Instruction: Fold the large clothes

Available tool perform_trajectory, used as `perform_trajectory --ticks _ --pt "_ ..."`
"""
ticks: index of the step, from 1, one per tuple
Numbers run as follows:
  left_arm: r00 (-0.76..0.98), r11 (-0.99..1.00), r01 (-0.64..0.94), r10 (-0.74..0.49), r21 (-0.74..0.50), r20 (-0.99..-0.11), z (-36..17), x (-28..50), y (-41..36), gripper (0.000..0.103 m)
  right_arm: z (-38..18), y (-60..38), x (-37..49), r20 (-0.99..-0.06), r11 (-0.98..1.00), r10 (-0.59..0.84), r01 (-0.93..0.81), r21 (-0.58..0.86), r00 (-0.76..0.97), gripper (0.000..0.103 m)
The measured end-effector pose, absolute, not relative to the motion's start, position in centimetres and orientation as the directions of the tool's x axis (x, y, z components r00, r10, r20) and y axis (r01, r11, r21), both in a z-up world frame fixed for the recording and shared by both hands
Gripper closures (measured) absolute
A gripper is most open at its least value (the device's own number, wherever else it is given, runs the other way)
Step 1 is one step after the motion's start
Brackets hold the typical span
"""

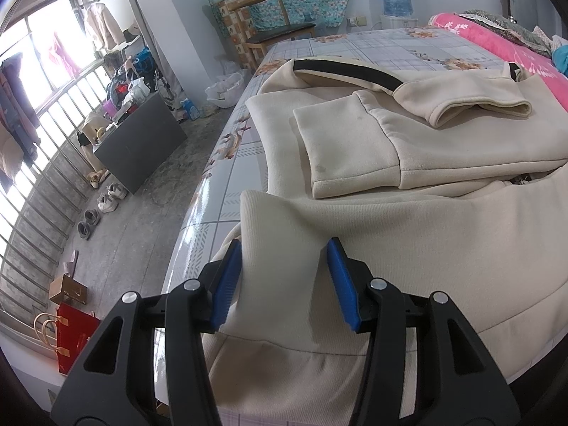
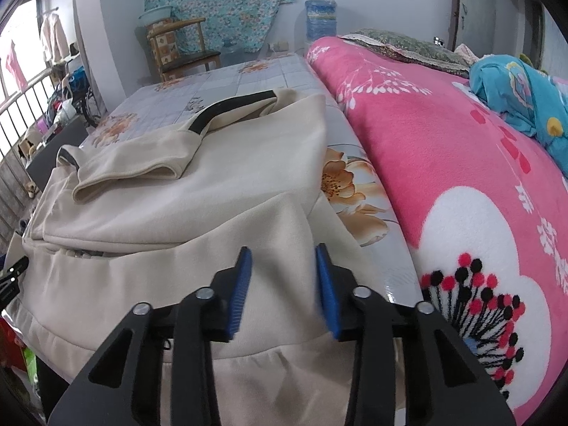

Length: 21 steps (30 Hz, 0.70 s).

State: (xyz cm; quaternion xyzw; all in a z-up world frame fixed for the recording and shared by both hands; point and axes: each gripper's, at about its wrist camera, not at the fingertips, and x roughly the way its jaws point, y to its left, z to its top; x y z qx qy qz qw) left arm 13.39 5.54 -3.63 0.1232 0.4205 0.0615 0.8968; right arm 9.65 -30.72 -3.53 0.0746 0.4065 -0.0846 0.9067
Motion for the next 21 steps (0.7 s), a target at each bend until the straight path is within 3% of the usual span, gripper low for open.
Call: perform_trajectory --ticks 5,21 --pt "0.636 0.962 -0.009 0.216 0.273 -0.741 -3.5 13.4 5.7 0.056 -3.3 -31.5 9.2 -0.745 0.972 -0.08 0.219 0.09 0.663 0.086" --pt "0.618 0.989 -0.04 0.137 0.143 -0.774 -3.6 13.8 7.1 0.06 -3.2 -31.1 11.3 -0.8 0.993 -0.106 0.107 -0.053 0.591 0.086"
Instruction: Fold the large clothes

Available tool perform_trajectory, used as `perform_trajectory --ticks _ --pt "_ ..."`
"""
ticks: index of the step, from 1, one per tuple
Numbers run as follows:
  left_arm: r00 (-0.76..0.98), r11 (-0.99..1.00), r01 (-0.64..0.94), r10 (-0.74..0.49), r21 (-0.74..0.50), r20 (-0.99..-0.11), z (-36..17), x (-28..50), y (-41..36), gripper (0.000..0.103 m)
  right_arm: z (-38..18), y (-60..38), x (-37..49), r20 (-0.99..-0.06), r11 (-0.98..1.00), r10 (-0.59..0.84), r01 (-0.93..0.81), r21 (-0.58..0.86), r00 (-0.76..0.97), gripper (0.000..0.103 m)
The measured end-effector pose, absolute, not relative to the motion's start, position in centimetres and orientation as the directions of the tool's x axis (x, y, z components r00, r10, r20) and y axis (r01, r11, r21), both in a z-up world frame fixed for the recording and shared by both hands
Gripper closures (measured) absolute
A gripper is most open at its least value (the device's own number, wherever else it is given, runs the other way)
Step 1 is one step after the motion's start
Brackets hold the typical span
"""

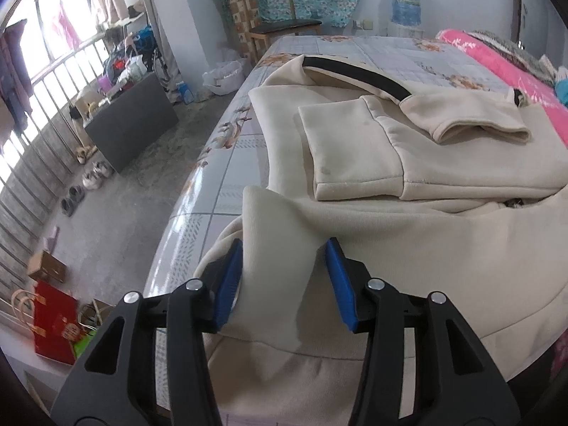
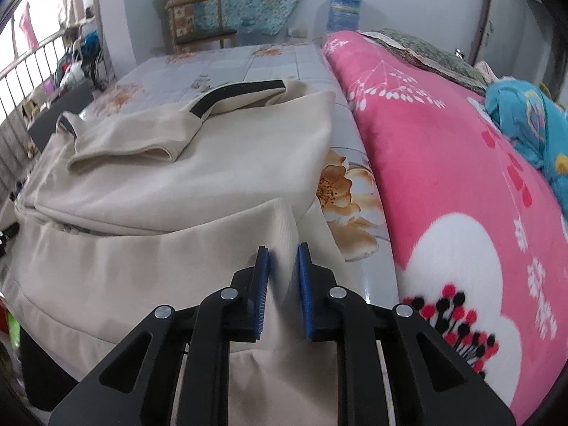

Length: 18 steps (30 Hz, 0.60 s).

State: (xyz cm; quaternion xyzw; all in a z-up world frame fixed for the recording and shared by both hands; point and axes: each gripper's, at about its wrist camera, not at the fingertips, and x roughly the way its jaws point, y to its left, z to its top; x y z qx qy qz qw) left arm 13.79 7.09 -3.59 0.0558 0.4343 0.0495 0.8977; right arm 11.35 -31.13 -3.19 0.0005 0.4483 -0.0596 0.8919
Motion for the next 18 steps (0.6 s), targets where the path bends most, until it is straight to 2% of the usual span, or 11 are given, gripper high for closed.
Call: perform_trajectory --ticks 10,18 --pt "0.613 0.99 -0.054 0.136 0.131 -0.778 -3.5 14.0 7.3 0.078 -3.1 -28.2 11.3 -0.776 0.965 -0.239 0.051 -0.258 0.584 0.088" --pt "0.622 0.992 -0.051 0.123 0.117 -0.773 -3.6 13.8 7.5 0.085 -2.3 -27.9 10.9 -0.763 0.963 -0.256 0.092 -0.253 0.593 0.096"
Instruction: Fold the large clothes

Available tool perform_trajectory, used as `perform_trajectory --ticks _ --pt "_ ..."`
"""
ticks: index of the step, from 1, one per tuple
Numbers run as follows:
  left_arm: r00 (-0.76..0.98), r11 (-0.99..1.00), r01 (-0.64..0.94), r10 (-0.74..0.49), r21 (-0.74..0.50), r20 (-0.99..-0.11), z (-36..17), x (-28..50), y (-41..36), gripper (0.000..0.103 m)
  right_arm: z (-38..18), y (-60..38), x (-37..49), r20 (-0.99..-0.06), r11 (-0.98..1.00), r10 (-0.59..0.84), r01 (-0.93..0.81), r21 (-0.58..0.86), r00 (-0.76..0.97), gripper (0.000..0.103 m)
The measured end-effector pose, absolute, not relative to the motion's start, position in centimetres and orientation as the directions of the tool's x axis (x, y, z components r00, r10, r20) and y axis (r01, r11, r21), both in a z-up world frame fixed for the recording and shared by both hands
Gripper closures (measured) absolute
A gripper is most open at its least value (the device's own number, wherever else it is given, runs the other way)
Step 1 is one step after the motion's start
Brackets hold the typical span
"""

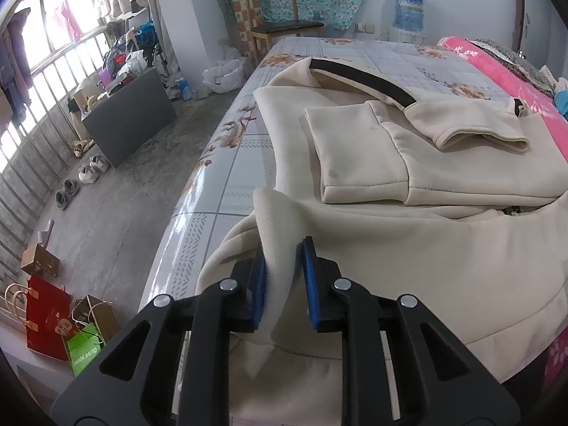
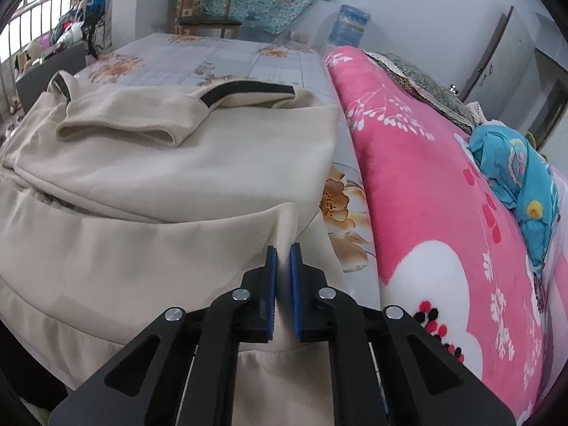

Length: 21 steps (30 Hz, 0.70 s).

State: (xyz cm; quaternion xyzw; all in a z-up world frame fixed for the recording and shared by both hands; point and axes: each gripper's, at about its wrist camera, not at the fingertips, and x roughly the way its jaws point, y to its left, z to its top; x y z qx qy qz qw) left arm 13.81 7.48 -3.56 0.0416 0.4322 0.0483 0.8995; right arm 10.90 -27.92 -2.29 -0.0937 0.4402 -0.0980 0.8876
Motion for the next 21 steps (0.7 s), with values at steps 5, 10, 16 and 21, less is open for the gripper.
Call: perform_trajectory --ticks 5,10,16,21 --pt "0.625 0.993 -0.05 0.113 0.104 -0.773 -3.5 13.8 7.7 0.087 -1.4 -27.5 10.2 -0.744 0.958 -0.274 0.105 -0.267 0.61 0.097" --pt "0.628 0.995 -0.052 0.102 0.09 -0.771 -3.4 13.7 7.8 0.088 -0.5 -27.2 9.5 -0.728 0.956 -0.282 0.116 -0.271 0.625 0.097" --pt "0.644 0.996 -0.055 0.089 0.071 -0.76 -2.8 13.1 8.1 0.093 0.6 -26.9 8.3 -0.707 0.955 -0.285 0.129 -0.267 0.648 0.097" --pt "0.686 0.997 -0.045 0.074 0.06 -0.724 -1.6 11.4 8.3 0.095 1.7 -26.8 7.1 -0.688 0.957 -0.28 0.136 -0.256 0.669 0.097"
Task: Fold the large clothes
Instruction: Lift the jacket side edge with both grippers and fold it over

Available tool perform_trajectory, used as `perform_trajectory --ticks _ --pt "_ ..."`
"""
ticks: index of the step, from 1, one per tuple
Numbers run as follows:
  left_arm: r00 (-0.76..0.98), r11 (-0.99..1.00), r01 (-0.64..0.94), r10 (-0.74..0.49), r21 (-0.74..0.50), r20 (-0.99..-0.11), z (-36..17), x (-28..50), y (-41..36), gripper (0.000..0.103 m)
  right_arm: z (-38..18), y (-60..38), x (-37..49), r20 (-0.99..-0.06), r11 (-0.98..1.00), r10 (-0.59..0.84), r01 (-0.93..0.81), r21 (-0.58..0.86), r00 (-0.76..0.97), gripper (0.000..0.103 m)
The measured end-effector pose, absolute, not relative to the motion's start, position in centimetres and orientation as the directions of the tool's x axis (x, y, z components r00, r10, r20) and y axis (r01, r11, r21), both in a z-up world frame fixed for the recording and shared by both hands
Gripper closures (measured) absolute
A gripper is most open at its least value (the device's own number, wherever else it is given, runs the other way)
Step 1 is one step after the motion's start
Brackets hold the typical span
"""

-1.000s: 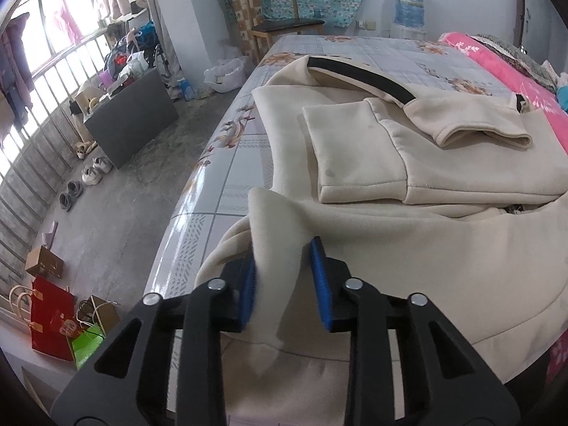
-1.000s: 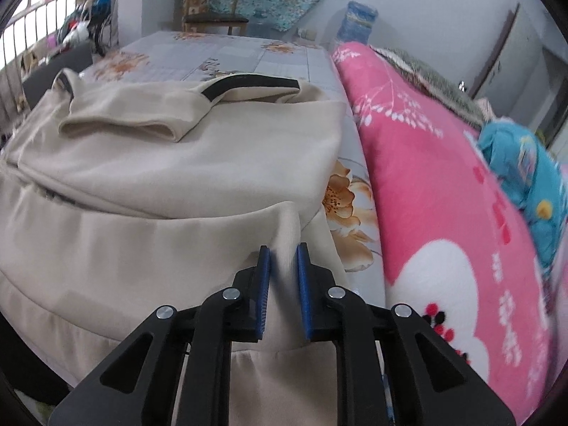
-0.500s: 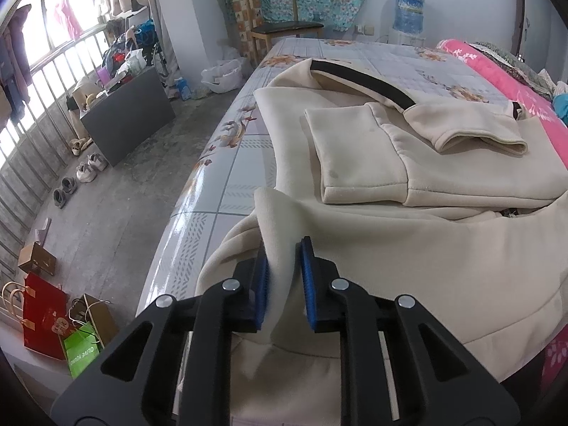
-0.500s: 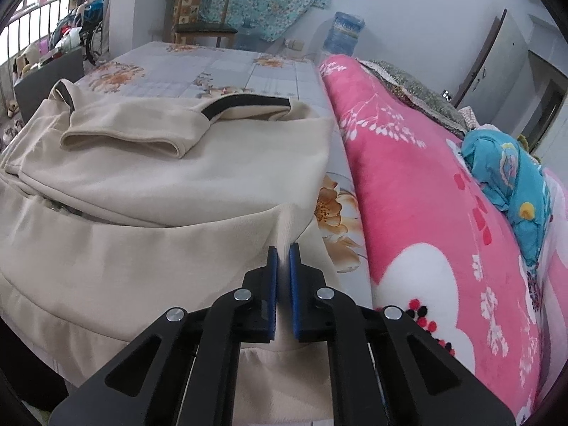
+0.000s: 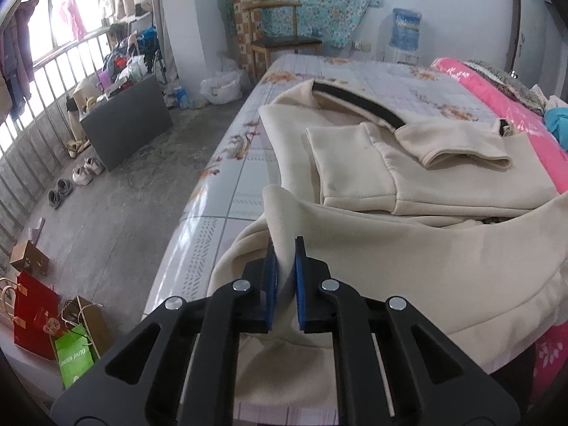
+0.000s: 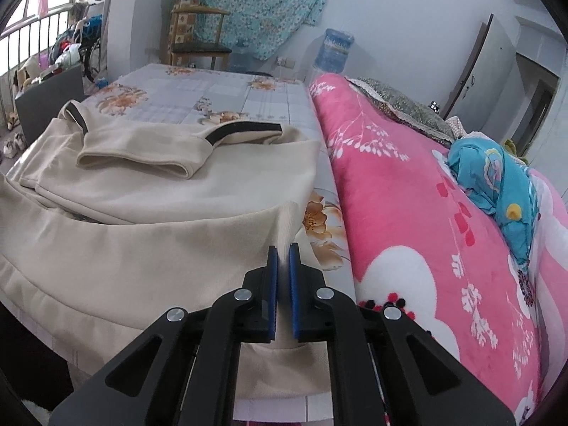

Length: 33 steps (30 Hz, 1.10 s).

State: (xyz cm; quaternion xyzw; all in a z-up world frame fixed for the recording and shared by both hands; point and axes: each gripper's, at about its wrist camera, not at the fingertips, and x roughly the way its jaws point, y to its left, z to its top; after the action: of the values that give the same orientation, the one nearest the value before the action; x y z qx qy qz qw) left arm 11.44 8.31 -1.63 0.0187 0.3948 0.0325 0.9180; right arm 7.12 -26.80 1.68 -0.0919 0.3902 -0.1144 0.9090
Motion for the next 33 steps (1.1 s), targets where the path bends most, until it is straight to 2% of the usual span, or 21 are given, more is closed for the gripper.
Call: perform_trajectory --ticks 10,18,28,33 --pt "0.765 0.996 -0.025 0.074 0.085 -0.64 0.9 7.8 8.4 0.096 4.2 -26.6 3.9 -0.635 0.961 -0.269 0.16 -0.224 0.725 0.097" --pt "0.825 1.0 -0.017 0.027 0.023 -0.565 3.5 4.4 9.5 0.097 6.0 -26.7 1.8 -0.588 0.962 -0.269 0.184 -0.201 0.762 0.097" --pt "0.902 1.0 0.024 -0.021 0.001 -0.431 8.6 4.2 9.0 0.097 9.0 -26.4 2.2 -0.504 0.961 -0.273 0.206 -0.185 0.82 0.097" --pt "0.916 1.0 0.026 -0.029 -0.014 -0.4 10.0 6.4 9.3 0.097 10.6 -26.8 3.7 -0.462 0.959 -0.28 0.221 -0.179 0.841 0.097"
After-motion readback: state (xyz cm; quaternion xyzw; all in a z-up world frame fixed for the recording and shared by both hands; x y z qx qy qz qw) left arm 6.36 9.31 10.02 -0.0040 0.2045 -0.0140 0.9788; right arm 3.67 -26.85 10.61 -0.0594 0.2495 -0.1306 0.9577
